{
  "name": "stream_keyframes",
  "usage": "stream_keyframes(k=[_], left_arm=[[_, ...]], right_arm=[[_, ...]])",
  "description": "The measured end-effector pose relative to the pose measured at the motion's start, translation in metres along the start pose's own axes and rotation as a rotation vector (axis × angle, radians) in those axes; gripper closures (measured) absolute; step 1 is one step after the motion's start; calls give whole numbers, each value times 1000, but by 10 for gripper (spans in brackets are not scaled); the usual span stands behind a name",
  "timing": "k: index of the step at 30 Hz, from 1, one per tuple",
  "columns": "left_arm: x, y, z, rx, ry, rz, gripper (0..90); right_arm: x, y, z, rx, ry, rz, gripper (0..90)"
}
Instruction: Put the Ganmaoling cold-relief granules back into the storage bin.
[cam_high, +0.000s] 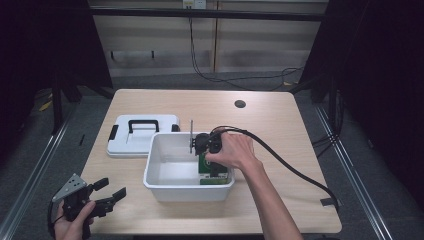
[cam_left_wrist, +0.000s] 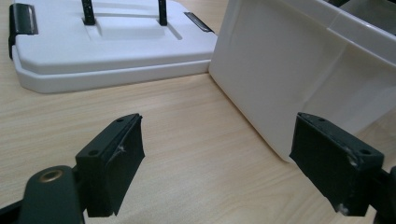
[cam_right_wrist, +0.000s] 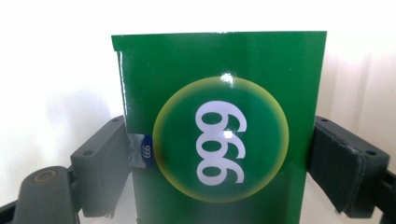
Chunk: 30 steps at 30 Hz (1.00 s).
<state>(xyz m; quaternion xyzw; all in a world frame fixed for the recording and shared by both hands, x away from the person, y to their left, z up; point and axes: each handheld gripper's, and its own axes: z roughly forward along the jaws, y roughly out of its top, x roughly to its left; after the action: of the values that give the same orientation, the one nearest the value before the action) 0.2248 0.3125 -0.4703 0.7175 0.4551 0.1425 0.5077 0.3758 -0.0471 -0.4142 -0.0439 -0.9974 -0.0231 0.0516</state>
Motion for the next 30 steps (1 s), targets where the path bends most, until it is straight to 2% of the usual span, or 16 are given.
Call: stream_keyframes(k=[10,14,18,20,23,25,30], left_arm=[[0,0,0,0,-2,-4,168],[0,0,1,-1,-1,-7,168],[0,0,1,4,-2,-2,168],[0,0,1,4,-1,-3,168],[1,0,0,4,1,-5,168],[1,0,0,3,1,-3,168],[1,0,1,2,-4,-11,168]], right_arm=[[-1,0,-1,14,26,3,120],[-2,-2,-1,-2,44,11,104],[-2,-3,0,-19,43,13,100],[-2,-3,-1,-7,38,8,100],[-2,-4,-2,-23,51,14,98],[-2,-4,-3,-26,39,14,98],[-2,-6,-4,-46,56,12,96]])
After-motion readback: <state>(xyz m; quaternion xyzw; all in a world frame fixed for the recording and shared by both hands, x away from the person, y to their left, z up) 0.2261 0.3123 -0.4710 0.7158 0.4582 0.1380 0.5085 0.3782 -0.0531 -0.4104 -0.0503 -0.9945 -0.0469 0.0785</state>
